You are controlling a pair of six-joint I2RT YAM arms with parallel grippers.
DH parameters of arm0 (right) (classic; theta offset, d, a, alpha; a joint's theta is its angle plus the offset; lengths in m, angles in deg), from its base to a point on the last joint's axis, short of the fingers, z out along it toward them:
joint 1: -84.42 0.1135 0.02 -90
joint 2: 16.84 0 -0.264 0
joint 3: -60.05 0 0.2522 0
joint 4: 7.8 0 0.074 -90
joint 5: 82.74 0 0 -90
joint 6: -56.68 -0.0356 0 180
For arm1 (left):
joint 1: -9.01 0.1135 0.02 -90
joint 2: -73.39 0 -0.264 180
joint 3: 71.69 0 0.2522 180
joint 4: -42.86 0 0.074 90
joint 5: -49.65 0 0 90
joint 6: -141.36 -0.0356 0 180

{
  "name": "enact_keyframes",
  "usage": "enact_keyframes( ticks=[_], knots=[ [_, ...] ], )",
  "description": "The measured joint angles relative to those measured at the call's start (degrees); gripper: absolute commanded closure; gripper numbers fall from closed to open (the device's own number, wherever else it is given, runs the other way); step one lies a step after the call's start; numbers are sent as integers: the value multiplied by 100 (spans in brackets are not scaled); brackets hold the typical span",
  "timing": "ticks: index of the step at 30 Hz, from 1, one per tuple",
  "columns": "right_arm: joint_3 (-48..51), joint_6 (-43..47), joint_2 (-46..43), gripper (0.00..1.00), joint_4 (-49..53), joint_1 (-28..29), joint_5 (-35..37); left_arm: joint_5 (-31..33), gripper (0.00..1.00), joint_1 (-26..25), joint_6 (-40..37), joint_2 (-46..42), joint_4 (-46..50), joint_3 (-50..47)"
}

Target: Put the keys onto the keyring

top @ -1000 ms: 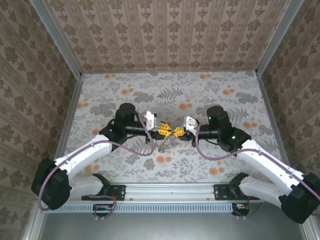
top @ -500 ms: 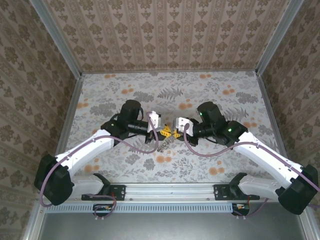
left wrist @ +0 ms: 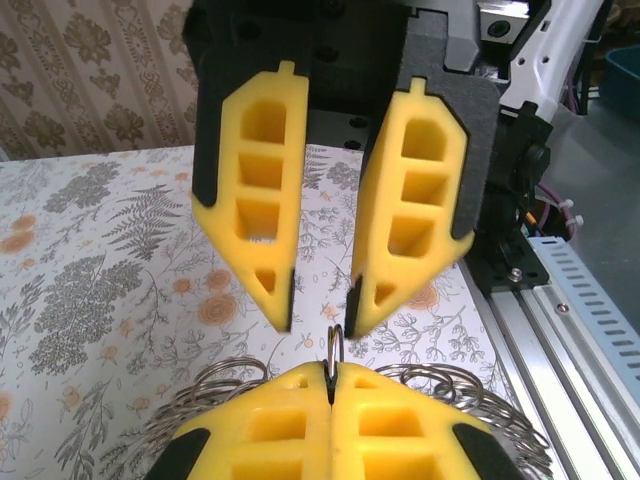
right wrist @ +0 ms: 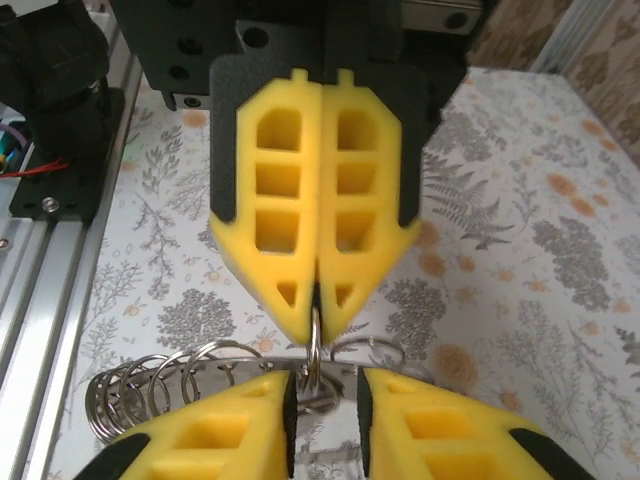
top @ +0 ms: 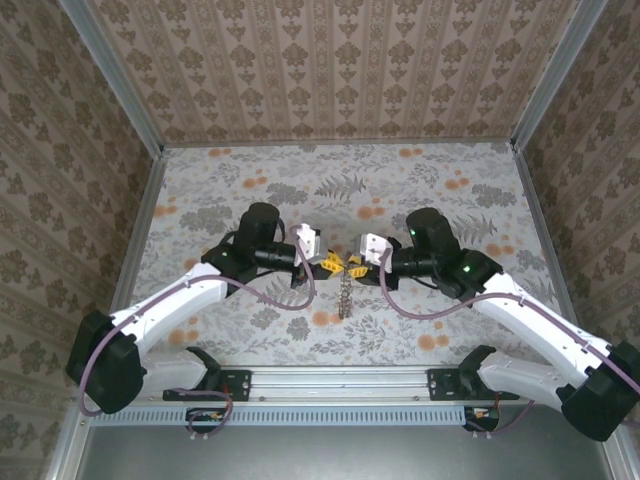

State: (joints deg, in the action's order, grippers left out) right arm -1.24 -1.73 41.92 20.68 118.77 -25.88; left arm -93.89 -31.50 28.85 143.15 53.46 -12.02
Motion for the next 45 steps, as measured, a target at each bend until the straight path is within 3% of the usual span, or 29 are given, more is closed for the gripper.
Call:
enact_keyframes(
  ticks=[6,13,18,25,34,45],
  knots=[
    [1021,-752,-310,70,-1300,-76,-184,-7,100,52,669,-7,-1010,-372],
    [1399,-1222,-332,72,-2199,-76,-181,-149,100,55,990,-7,-1650,-433],
    [1458,-1257,-332,72,-2417,-79,-157,-295,100,81,1034,-7,-1792,-433],
    [1617,-1368,-332,64,-2706,-76,-162,-352,100,85,1036,-7,-1814,-433],
    [1777,-1587,-319,64,-3147,-50,-177,-345,100,85,1034,-7,-1814,-433],
    [1858,-1812,-111,84,-3611,173,275,-299,100,92,1038,-7,-1814,-433]
  ],
)
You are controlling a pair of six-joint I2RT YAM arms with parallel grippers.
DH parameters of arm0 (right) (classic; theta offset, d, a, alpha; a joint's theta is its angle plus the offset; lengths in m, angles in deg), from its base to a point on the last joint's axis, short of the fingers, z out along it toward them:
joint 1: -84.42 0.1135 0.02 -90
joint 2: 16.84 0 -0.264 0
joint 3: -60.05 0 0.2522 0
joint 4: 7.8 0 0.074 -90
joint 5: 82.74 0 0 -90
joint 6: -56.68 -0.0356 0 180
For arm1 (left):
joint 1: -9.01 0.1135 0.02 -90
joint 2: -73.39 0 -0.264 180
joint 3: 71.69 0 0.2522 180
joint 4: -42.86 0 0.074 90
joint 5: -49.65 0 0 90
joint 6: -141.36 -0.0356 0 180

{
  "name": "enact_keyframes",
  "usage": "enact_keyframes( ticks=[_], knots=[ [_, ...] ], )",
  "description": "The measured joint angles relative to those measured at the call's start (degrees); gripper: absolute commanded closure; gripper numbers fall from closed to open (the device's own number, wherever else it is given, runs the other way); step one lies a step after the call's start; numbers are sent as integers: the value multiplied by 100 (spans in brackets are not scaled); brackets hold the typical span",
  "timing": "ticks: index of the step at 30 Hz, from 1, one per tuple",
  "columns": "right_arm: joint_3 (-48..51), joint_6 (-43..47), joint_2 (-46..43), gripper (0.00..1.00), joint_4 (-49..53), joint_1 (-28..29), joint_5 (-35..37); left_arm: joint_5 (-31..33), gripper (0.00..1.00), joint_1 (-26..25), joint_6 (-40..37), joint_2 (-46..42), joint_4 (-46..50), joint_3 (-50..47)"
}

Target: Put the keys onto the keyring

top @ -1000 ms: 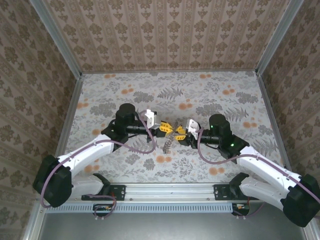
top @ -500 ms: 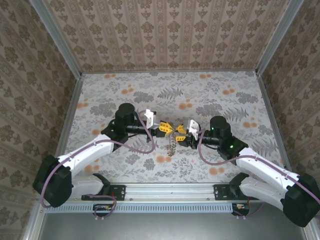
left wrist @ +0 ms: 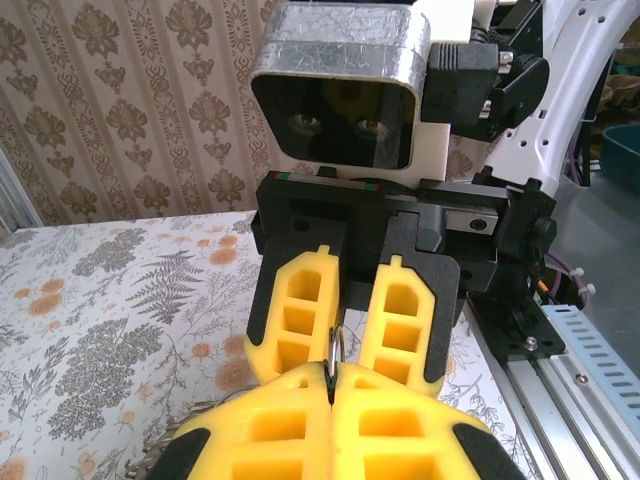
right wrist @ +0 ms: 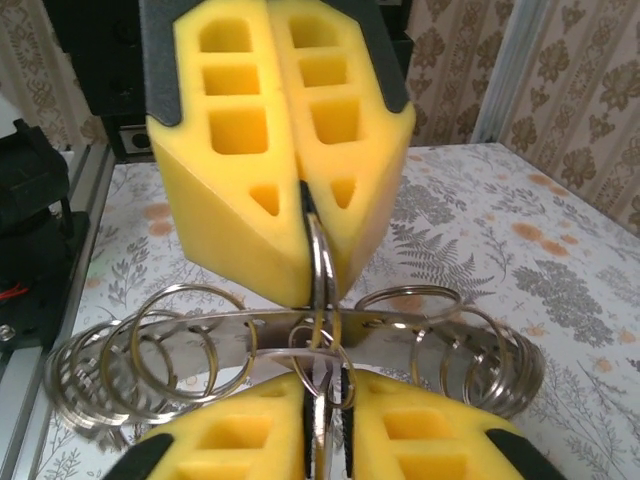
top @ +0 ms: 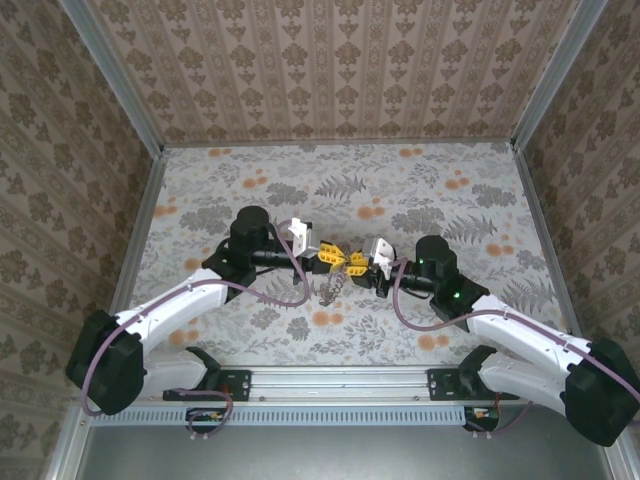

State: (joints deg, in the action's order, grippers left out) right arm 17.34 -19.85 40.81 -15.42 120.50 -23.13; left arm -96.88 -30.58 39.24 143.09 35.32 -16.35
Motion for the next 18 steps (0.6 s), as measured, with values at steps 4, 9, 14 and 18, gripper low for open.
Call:
enact_keyframes(
  ticks=[4,9,14,18],
  knots=[
    [44,50,-105,86,81,9,179,55,100,4,-2,-22,7,-52],
    [44,236,-431,92,334,11,319,149,100,33,-37,-116,153,-76],
    [33,433,-566,95,584,26,348,192,100,35,-186,-173,330,-76],
    [-238,717,-544,99,1209,35,345,247,100,24,-557,-173,822,-68]
  ],
)
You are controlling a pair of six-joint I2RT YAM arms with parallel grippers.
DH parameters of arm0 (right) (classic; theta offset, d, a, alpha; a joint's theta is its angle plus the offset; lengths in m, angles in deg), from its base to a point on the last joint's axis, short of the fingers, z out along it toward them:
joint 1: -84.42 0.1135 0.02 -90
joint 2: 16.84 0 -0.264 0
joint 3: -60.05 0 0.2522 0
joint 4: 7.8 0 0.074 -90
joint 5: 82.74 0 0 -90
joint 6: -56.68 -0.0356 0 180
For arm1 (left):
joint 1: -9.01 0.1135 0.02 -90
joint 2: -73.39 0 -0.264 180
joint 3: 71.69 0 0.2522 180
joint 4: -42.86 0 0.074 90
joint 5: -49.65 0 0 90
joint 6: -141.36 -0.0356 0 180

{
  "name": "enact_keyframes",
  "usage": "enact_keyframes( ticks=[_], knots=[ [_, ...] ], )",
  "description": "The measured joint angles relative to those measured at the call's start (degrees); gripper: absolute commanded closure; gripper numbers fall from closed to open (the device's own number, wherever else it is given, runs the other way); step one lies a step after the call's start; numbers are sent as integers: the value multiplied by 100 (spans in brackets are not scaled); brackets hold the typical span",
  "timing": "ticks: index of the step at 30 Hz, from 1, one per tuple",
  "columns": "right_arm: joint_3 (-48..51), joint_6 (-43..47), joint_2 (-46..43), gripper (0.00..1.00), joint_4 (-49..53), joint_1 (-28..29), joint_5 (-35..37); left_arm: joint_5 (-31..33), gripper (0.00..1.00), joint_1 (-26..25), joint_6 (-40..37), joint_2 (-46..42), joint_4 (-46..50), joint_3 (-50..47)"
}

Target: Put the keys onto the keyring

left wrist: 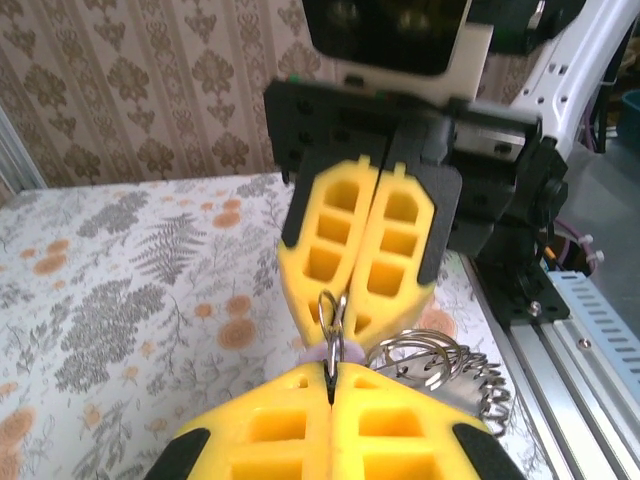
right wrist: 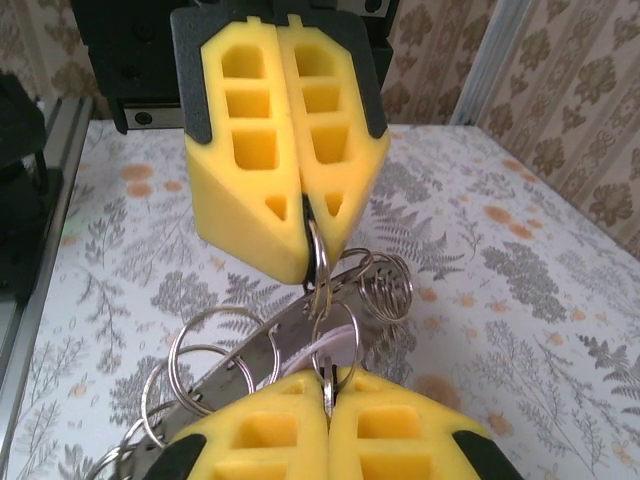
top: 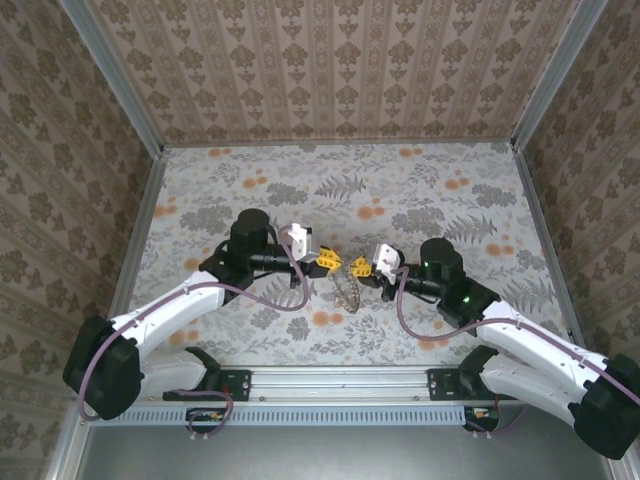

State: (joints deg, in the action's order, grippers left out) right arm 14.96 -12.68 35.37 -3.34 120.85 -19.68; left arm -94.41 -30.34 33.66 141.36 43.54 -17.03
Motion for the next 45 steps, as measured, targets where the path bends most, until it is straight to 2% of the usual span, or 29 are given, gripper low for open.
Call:
enact_keyframes(
  ticks=[12,24,26,30,37,42,45],
  knots=[
    [-715,496,210,100,1237,13,-46,188,100,-74,-485,0,459,74],
    [-1725,363,837,100,2326,37,-63,592,100,-118,-590,28,671,164],
    [-1864,295,911,100,2505,61,-31,664,84,-122,-553,74,673,179],
    [-2177,210,1025,100,2747,107,48,901,68,-157,-378,221,796,319],
    [-2675,214,1056,100,2909,122,197,1176,61,76,-63,120,909,295],
    [-3067,328,1167,100,3141,122,337,1276,51,483,101,-485,1019,133],
    [-3338,374,1263,100,3202,114,424,1408,50,798,210,-927,1032,17]
  ],
)
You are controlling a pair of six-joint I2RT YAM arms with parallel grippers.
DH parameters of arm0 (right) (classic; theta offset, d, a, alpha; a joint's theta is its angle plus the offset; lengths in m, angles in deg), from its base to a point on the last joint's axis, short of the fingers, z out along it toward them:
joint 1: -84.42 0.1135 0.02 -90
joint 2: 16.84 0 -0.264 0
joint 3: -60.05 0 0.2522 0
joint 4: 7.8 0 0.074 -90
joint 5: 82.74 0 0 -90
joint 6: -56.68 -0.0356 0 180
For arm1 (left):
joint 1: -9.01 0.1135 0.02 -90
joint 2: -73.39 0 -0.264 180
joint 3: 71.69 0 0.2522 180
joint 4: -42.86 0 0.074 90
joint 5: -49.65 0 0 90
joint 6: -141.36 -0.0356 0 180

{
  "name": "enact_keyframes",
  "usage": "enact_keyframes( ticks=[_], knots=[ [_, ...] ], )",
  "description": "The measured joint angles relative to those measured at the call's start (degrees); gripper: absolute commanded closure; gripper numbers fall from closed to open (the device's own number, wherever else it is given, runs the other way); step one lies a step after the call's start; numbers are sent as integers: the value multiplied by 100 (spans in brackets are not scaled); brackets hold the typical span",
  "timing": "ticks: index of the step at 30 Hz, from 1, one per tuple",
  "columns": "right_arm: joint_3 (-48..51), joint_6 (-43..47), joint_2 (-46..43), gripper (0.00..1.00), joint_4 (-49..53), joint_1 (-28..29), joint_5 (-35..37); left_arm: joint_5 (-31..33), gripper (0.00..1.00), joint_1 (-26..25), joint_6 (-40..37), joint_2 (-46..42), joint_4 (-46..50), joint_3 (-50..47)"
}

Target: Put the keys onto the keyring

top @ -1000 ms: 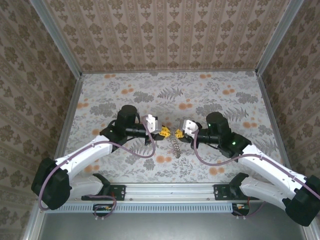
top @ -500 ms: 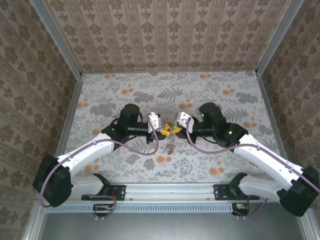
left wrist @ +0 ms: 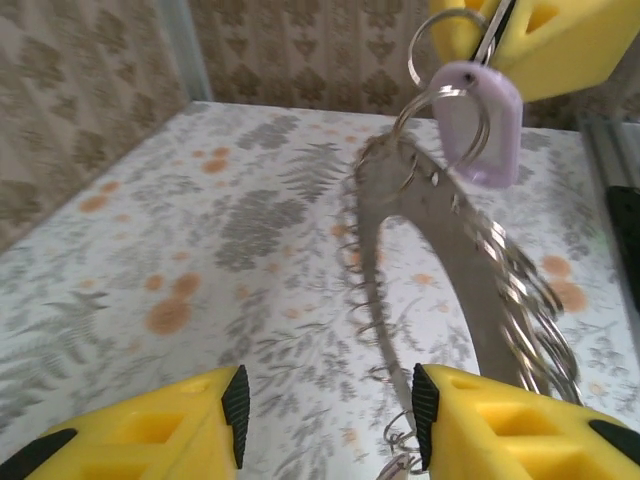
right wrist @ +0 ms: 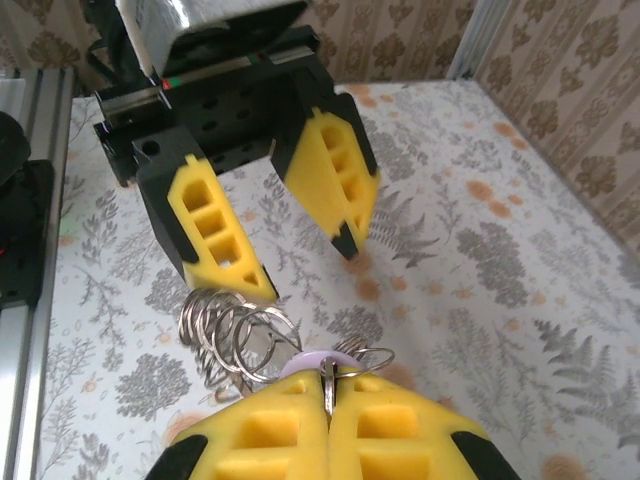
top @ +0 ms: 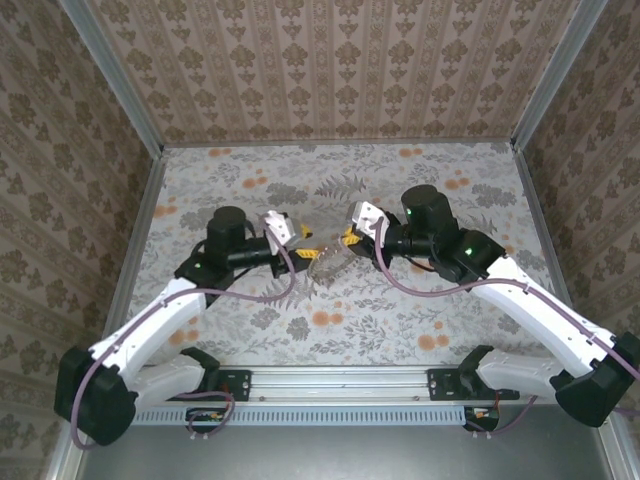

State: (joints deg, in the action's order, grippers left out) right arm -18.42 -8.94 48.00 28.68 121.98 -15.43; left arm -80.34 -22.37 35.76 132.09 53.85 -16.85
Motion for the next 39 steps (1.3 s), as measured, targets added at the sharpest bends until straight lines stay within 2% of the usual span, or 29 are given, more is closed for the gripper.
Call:
enact_keyframes(
  ticks=[8,11,13,18,26,33,39],
  knots=[
    [-479,319,328,100,72,-68,-2,492,47,866,417,-758,74,-380],
    [-442,431,476,100,107,-103,-24,551,47,968,546,-835,74,-487],
    [-376,483,516,100,146,-133,-103,496,48,973,562,-857,63,-544],
    [-332,752,533,100,232,-175,-509,-181,48,944,407,-892,-26,-610],
    [-289,1438,501,100,326,-175,-1287,-874,48,769,-584,-905,409,-232],
    [-116,1904,372,100,328,-173,-1622,-1281,52,610,-1279,-765,680,227],
    [70,2166,284,100,321,-118,-1729,-1419,53,146,-1786,-326,887,605]
  ],
)
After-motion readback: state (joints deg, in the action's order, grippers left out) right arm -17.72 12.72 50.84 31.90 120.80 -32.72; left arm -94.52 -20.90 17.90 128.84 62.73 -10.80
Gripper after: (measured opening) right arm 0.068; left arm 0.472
